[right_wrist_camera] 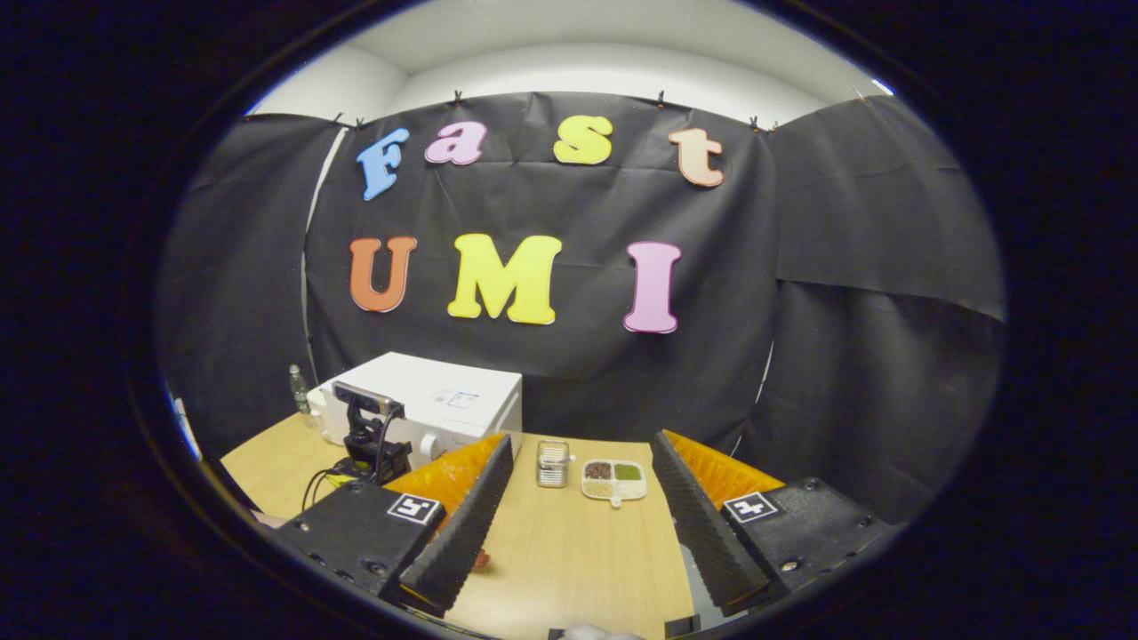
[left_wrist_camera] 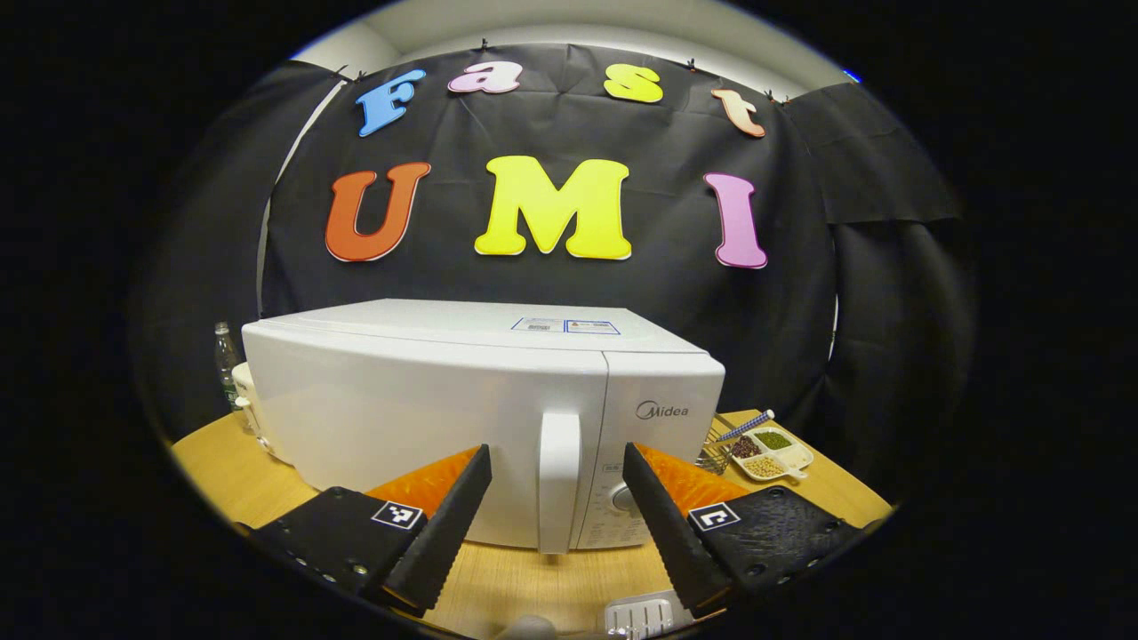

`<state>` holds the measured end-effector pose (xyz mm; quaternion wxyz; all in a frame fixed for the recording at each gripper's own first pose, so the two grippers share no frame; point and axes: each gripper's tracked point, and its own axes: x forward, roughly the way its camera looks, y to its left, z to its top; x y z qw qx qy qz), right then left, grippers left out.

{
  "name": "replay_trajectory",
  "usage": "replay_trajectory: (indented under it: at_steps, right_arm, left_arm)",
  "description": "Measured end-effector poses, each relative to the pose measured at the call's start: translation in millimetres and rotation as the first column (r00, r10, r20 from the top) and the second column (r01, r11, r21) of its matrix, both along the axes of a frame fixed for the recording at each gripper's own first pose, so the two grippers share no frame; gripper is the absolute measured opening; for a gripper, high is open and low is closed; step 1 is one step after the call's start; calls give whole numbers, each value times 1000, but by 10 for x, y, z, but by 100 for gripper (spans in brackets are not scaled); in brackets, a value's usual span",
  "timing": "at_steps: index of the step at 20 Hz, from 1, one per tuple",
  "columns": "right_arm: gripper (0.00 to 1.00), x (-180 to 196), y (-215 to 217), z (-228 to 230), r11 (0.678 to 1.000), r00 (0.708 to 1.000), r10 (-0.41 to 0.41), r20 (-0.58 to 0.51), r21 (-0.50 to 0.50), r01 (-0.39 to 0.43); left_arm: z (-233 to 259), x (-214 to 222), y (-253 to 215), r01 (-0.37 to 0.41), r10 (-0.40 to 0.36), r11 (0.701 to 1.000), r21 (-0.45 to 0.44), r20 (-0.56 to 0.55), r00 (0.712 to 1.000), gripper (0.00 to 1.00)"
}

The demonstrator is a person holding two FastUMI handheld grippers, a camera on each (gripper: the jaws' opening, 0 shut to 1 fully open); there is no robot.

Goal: Open the microwave oven with the left hand, put the food in, and close the microwave oven.

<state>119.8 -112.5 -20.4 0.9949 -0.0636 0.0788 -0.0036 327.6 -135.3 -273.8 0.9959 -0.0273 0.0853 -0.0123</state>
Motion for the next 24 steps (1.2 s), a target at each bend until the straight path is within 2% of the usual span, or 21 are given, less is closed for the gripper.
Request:
replay_trajectory:
  at_steps: [1, 2, 4, 5, 6, 7, 8, 9, 10, 11, 12, 14, 15, 16, 17, 18, 19, 20, 24]
  right_arm:
    - [91, 19, -32, -40, 1000, 1000, -2, -4, 6, 2]
    - [100, 39, -48, -75, 1000, 1000, -3, -16, 12, 3]
    - [100, 61, -66, -144, 1000, 999, 7, -37, 17, -6]
    - [100, 80, -54, -182, 1000, 999, 16, -52, 23, -15]
    - [91, 91, -52, -200, 999, 998, 24, -56, 32, -22]
    - [100, 117, -83, -196, 999, 998, 20, -57, 38, -18]
    - [100, 137, -92, -203, 999, 998, 17, -59, 44, -15]
    - [100, 148, -86, -232, 999, 998, 20, -62, 50, -17]
    - [100, 152, -76, -243, 999, 998, 22, -67, 51, -18]
    - [100, 161, -74, -259, 998, 997, 23, -70, 51, -20]
    - [91, 165, -79, -270, 998, 997, 23, -74, 52, -19]
    - [91, 156, -70, -280, 998, 997, 24, -78, 56, -20]
    - [100, 142, -78, -287, 998, 997, 26, -79, 53, -21]
    - [91, 131, -89, -287, 999, 997, 23, -79, 46, -20]
    - [100, 114, -94, -279, 999, 997, 22, -78, 41, -19]
    - [91, 96, -85, -266, 999, 997, 24, -77, 38, -21]
    - [91, 87, -79, -270, 999, 997, 26, -78, 34, -23]
    - [100, 76, -61, -248, 999, 997, 30, -73, 34, -28]
    - [100, 72, 76, -209, 998, 997, 50, -61, 34, -48]
  left_arm:
    - [-44, 31, -30, 11, -11, 1000, -8, -9, 1000, 92]
    - [-65, 42, -55, 16, -16, 1000, -16, -13, 1000, 80]
    - [-17, 79, -23, 3, -3, 1000, -11, 12, 1000, 66]
    - [-5, 81, 9, -6, 7, 1000, -7, 25, 1000, 48]
    - [-25, 73, 13, -16, 16, 1000, -3, 22, 1000, 30]
    - [-24, 86, 0, -13, 13, 1000, 2, 25, 1000, 37]
    - [-22, 101, -4, -8, 8, 1000, 11, 27, 1000, 25]
    - [-25, 88, 8, -6, 6, 1000, 18, 30, 1000, 20]
    - [-24, 81, 0, -4, 4, 1000, 16, 27, 1000, 8]
    - [-27, 71, 11, 2, -2, 1000, 24, 27, 1000, 16]
    - [-56, 94, 14, 4, -5, 1000, 29, 18, 1000, 16]
    - [-41, 73, 19, 4, -5, 1000, 29, 16, 1000, 13]
    - [-49, 72, 23, 1, -1, 1000, 31, 12, 1000, 13]
    - [-98, 54, 25, -1, 2, 1000, 31, -16, 1000, 13]
    - [-86, 52, 24, -2, 3, 1000, 26, -18, 1000, 13]
    - [-82, 50, 28, -6, 7, 1000, 21, -29, 1000, 13]
    - [-85, 37, 18, -6, 6, 1000, 19, -36, 999, 13]
    - [-79, 24, 18, -1, 2, 1000, 18, -42, 999, 14]
    - [-93, -376, 96, 18, -16, 999, 49, -40, 999, 13]
